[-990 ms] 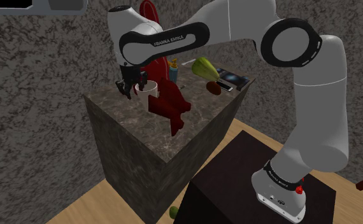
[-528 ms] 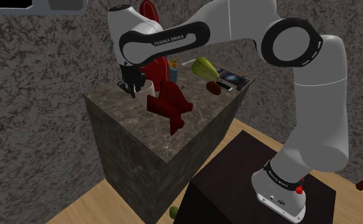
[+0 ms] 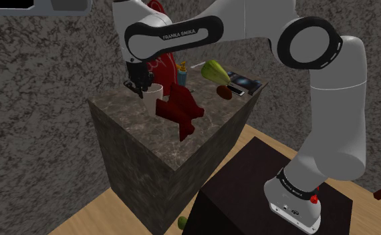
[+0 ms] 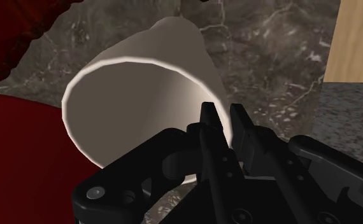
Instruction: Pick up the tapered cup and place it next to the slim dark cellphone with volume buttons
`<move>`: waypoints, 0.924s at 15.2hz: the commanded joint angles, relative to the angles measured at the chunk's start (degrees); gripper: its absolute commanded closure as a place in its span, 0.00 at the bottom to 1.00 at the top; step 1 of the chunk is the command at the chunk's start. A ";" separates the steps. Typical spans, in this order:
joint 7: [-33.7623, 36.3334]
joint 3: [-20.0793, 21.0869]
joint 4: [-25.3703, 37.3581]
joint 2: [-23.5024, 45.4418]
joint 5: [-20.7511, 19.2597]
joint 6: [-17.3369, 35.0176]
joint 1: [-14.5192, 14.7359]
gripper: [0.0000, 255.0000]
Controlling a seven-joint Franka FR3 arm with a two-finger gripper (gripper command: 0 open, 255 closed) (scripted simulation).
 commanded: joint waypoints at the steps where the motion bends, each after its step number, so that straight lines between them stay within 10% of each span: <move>1: -0.23 0.08 1.31 -0.15 0.15 -1.44 0.15 1.00; 14: -2.03 0.36 10.06 -0.96 0.82 -10.76 0.95 1.00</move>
